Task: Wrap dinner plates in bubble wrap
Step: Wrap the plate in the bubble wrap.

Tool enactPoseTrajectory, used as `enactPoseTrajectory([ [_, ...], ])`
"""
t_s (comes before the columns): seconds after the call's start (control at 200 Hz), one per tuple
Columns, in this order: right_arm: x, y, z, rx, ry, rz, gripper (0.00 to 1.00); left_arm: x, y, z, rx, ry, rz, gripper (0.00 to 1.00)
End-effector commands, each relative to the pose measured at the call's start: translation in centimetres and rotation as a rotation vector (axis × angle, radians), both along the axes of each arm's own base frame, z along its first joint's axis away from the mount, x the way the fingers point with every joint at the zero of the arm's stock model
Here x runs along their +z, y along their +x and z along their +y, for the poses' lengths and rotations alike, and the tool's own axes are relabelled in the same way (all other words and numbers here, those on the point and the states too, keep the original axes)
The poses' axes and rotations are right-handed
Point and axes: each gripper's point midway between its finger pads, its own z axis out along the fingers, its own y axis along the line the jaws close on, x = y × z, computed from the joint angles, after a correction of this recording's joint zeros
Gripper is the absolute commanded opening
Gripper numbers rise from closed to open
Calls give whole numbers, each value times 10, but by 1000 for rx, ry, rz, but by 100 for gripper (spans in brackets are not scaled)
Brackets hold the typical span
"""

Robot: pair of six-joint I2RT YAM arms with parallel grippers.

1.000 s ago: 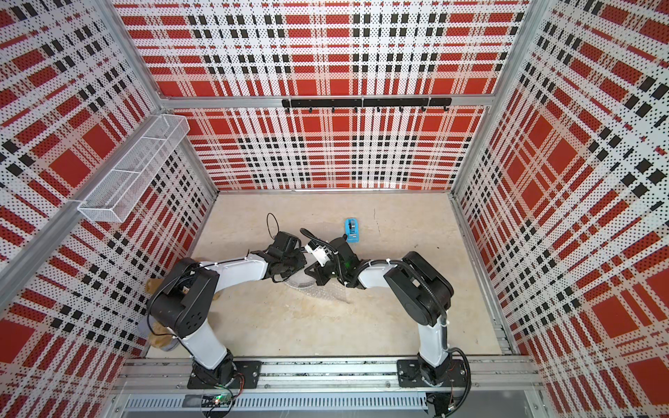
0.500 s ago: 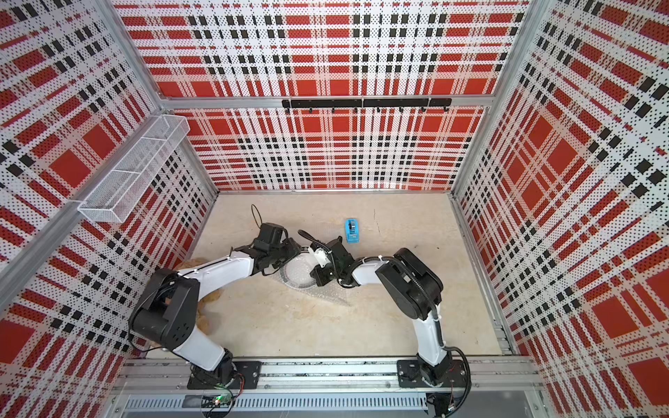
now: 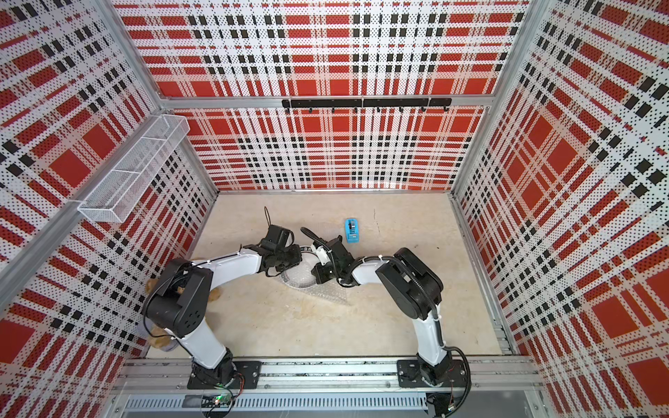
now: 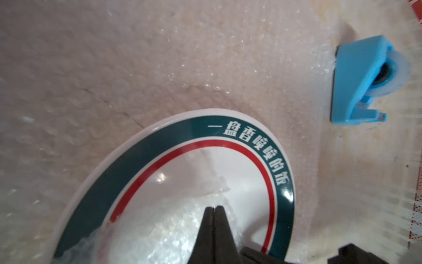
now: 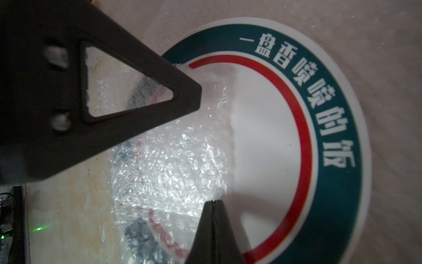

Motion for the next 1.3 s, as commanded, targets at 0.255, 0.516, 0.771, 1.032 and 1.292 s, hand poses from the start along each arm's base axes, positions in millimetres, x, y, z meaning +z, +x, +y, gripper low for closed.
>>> enactPoseTrajectory([
  [0.255, 57, -2, -15, -22, 85, -46, 25, -36, 9, -1, 9, 85, 33, 0],
  [0.516, 77, -59, -35, 161, 20, -82, 27, -46, -12, -8, 9, 49, 51, 0],
  [0.771, 48, -64, 1, 304, -30, -59, 0, -48, -13, -13, 7, 35, 42, 1],
  [1.032, 2, -90, -17, 325, -152, 49, 0, -60, -21, 10, 93, 67, 76, 0],
  [1.292, -31, -120, -61, 272, -259, 151, 0, -79, -31, 38, 201, 118, 110, 0],
])
